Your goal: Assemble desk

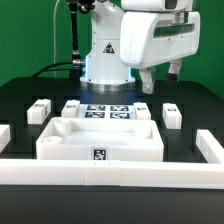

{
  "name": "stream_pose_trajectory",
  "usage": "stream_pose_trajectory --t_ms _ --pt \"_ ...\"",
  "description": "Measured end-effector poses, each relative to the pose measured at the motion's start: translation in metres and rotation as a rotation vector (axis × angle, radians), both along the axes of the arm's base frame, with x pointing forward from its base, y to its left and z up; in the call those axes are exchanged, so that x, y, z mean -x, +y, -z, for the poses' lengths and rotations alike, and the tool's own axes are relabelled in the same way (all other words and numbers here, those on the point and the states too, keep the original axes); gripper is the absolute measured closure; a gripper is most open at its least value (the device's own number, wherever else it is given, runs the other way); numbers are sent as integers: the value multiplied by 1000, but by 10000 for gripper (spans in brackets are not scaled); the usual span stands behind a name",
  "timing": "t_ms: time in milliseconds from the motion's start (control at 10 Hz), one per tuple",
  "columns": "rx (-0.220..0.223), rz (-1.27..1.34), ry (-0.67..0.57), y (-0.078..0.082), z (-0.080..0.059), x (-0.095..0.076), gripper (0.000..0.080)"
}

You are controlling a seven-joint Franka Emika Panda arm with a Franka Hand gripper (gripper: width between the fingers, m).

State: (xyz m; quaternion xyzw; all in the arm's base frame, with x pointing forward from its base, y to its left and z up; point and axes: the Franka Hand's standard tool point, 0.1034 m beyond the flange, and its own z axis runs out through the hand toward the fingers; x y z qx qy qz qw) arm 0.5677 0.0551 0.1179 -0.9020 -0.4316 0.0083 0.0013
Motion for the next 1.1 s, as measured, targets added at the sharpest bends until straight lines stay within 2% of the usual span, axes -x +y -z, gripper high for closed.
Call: stream_pose_trajectory --t_ms 600,900,1100 --pt "1 -43 0 -3 0 1 150" --pt "-2 -345 3 -50 15 33 150" --pt "-14 -557 9 -84 38 57 150"
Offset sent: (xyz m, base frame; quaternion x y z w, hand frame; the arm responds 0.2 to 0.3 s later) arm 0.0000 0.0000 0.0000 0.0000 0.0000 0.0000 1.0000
